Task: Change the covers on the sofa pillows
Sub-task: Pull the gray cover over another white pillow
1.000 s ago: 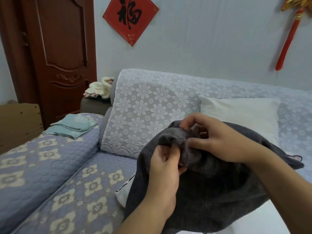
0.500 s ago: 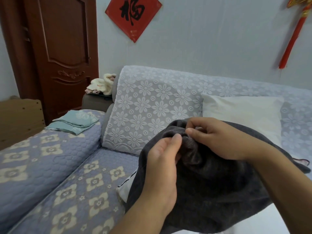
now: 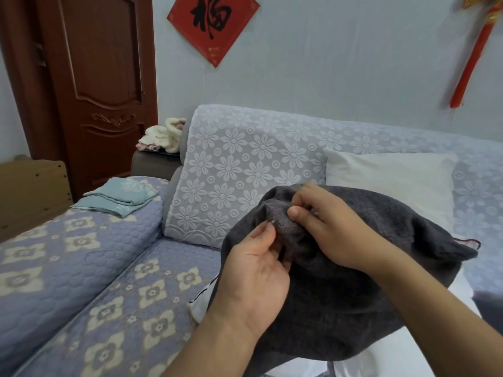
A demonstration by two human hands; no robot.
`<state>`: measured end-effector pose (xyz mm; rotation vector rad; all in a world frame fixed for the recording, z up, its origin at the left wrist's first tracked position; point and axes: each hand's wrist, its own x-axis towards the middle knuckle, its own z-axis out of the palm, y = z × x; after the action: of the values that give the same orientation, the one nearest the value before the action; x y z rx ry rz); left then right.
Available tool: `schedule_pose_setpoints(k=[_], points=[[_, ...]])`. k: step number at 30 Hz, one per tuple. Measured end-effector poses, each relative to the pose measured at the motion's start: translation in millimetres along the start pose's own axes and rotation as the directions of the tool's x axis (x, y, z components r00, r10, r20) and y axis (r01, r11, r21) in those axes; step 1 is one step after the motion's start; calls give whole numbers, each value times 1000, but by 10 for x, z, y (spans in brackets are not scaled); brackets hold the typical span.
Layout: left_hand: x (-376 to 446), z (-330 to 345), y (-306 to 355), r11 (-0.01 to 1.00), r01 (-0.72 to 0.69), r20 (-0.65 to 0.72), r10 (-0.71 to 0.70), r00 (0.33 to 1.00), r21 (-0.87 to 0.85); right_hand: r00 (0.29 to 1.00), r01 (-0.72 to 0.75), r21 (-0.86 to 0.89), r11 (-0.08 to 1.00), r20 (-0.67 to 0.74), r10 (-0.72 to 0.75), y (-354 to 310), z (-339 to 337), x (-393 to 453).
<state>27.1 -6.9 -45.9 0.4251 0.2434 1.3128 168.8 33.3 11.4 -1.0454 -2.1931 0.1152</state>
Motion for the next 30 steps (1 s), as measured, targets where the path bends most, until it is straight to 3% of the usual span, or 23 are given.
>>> schedule_pose_setpoints(k=[3, 6, 10, 12, 14, 16, 17, 18, 20, 21, 23, 27, 30], points=[[34, -39, 27, 998, 1, -3, -1, 1000, 63, 1000, -1, -26, 1000, -7, 1, 46, 38, 7], [45, 8, 59, 970, -31, -71, 50, 996, 243, 1000, -3, -108, 994, -18, 1, 104, 75, -4], [84, 56, -3, 819, -178, -103, 277, 955, 546, 999, 2, -78, 997, -32, -4, 55, 158, 0], [96, -3, -65, 629, -341, -7, 483, 876, 699, 995, -47, -46, 998, -94, 43, 5, 179, 61], [126, -130, -98, 279, -490, 244, 607, 756, 826, 983, -124, 13, 992, -132, 125, -21, 112, 119], [246, -344, -20, -80, -494, 439, 596, 672, 866, 975, -185, 92, 978, -108, 194, -16, -8, 126], [334, -449, 59, -175, -473, 483, 559, 674, 863, 973, -205, 133, 970, -81, 217, -10, -63, 111], [409, -507, 145, -190, -453, 484, 492, 724, 871, 970, -222, 174, 959, -57, 235, -2, -109, 86], [499, -519, 251, -50, -437, 432, 281, 857, 898, 966, -239, 237, 942, -39, 255, 7, -136, 40], [528, -502, 244, 12, -436, 426, 193, 884, 900, 965, -240, 247, 939, -48, 259, 10, -135, 26], [560, -508, 178, 0, -457, 452, 147, 880, 889, 960, -243, 257, 935, -78, 270, 18, -116, 18], [672, -794, 128, -143, -453, 472, 146, 869, 880, 950, -265, 337, 903, -66, 304, 55, -149, -21], [687, -990, 168, 2, -363, 360, 123, 925, 932, 965, -241, 77, 967, -91, 248, 109, -276, -63]])
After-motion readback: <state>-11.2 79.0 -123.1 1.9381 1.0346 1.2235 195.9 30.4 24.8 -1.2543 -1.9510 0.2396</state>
